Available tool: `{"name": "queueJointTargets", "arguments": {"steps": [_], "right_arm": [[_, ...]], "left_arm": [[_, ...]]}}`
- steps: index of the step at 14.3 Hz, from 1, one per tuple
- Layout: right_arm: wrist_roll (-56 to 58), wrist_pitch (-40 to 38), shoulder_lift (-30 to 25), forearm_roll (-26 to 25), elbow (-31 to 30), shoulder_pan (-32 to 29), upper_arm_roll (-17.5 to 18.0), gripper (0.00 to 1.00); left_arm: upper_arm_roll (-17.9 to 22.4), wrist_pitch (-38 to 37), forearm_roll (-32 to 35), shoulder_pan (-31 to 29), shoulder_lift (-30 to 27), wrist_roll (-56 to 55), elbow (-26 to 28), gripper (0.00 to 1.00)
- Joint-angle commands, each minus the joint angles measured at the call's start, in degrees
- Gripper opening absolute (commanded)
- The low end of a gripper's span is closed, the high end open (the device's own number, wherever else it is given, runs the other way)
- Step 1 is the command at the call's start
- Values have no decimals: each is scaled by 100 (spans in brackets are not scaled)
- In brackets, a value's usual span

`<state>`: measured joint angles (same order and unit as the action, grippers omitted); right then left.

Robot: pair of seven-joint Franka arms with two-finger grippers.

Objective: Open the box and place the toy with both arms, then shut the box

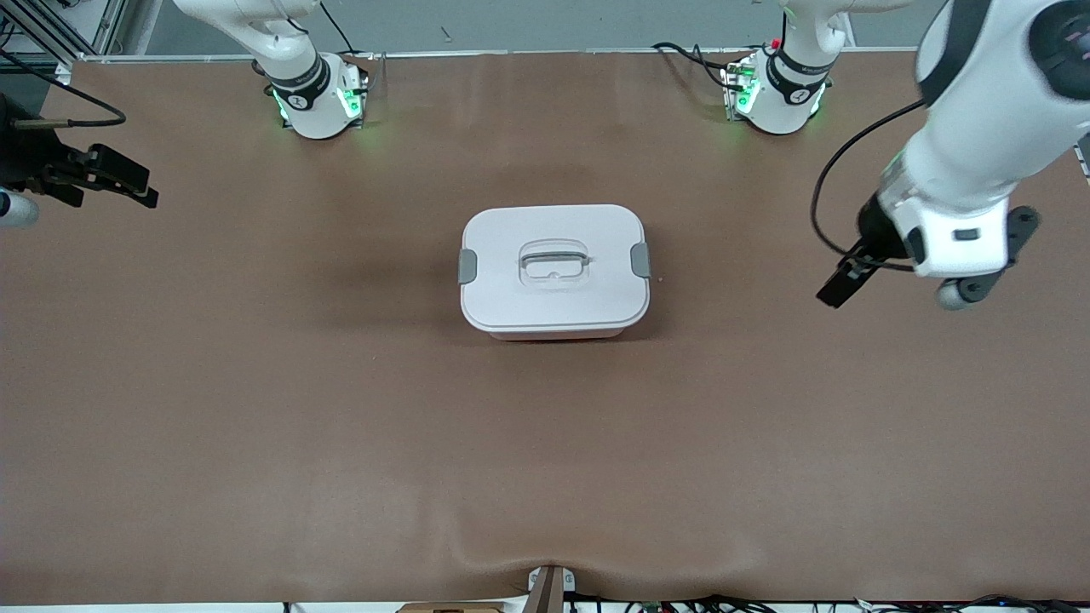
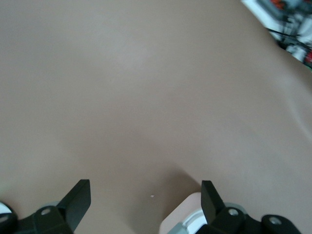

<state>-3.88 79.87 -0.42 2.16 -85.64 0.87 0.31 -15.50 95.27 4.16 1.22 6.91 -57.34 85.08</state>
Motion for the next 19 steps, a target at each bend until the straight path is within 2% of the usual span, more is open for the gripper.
{"name": "queueJointTargets", "arguments": {"steps": [1, 8, 15, 16, 19], "right_arm": [[45, -95, 24, -49, 101, -52, 57, 100], [45, -95, 24, -58, 101, -52, 57, 100], [54, -95, 16, -58, 101, -61, 57, 100], [54, -95, 16, -49, 101, -52, 57, 100], [54, -86, 24, -58, 101, -43, 57, 100]], "left_arm": [[353, -201, -152, 159, -277, 1055, -88, 100], [1083, -807, -170, 299, -813, 2840, -79, 100], [1409, -1641, -239, 300, -1446, 4028, -193, 100], [1427, -1712, -310, 273, -1473, 4055, -202, 100], [1812, -1652, -450, 282, -1386, 4493, -150, 100]]}}
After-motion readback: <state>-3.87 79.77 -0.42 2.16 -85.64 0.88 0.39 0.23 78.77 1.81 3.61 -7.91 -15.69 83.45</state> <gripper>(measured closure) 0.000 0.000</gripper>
